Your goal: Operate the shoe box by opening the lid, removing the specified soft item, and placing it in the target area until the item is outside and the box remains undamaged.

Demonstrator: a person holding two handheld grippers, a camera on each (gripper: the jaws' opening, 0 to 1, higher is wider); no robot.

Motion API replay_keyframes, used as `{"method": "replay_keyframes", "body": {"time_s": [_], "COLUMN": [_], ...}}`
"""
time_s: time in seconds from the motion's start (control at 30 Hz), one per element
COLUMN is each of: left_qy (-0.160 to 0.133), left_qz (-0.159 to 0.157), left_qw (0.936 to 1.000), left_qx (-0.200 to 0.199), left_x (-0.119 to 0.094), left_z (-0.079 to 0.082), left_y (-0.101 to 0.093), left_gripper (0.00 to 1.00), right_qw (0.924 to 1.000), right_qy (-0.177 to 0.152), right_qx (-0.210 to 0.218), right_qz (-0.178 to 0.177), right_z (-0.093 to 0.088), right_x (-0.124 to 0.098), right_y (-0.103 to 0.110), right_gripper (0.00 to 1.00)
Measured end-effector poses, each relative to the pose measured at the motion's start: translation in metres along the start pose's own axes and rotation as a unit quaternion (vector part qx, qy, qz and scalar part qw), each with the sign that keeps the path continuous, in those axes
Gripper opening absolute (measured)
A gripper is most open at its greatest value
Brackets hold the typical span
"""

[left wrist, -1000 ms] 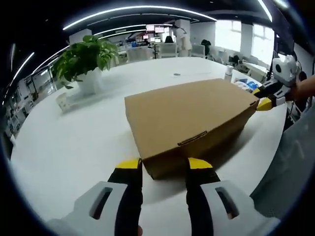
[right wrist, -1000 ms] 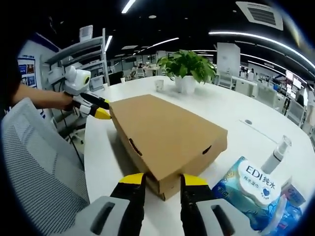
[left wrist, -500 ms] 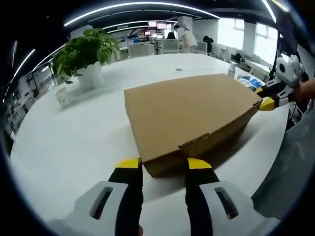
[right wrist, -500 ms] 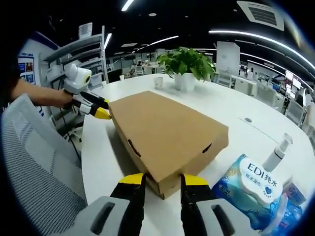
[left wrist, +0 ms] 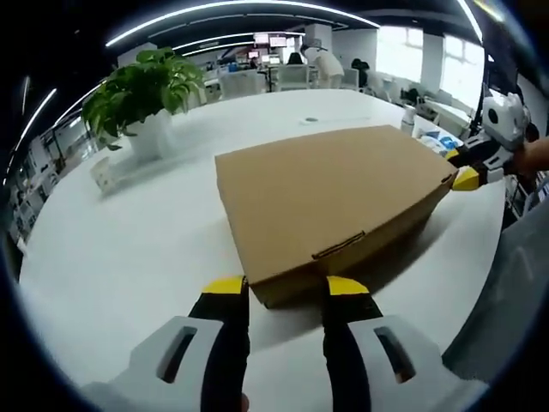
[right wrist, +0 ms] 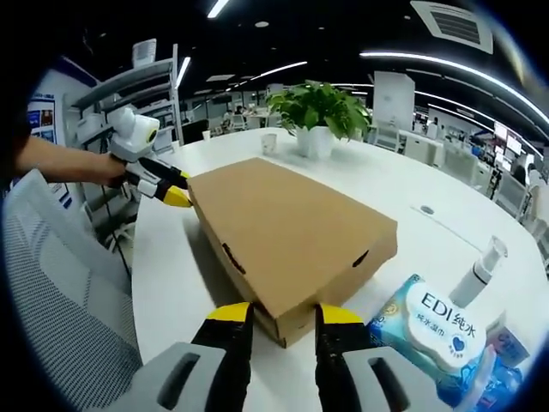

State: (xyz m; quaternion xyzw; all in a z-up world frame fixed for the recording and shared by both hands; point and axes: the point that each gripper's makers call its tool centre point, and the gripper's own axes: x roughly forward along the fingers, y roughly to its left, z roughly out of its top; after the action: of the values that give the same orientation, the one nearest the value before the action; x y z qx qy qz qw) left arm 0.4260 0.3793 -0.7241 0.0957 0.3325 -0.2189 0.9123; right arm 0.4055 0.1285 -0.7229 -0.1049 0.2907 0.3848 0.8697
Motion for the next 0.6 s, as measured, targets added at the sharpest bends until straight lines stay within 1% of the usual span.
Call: {"method": "replay_keyframes", "body": {"time_s": [0.33,0.5,0.6], "left_qy": [-0.002,-0.003,-0.002], "left_qz": [0.003,0.003,0.002], "left_qw": [1.0,1.0,1.0], "left_qx": [-0.008,-0.008,-0.006], "left_x": [0.017,0.024,0.028], "left_z": [0.015,0.021,0.025], "left_y": [0.006,0.008,0.01], "left_gripper": [0.3,0.3,0.3], "right_qw": [0.9998,0.9996,0.9995], "right_qy": [0.011,0.017,0.019], "right_qx": [0.007,0.008,0.009], "right_qz": [-0.015,-0.021,-0.023], "right_z": [0.012,0.015,0.015], "right_x": [0.014,0.018,0.019], "right_y": [-0.028,-0.037,-0.039], "right_gripper": [0.26,0.26,0.26]}}
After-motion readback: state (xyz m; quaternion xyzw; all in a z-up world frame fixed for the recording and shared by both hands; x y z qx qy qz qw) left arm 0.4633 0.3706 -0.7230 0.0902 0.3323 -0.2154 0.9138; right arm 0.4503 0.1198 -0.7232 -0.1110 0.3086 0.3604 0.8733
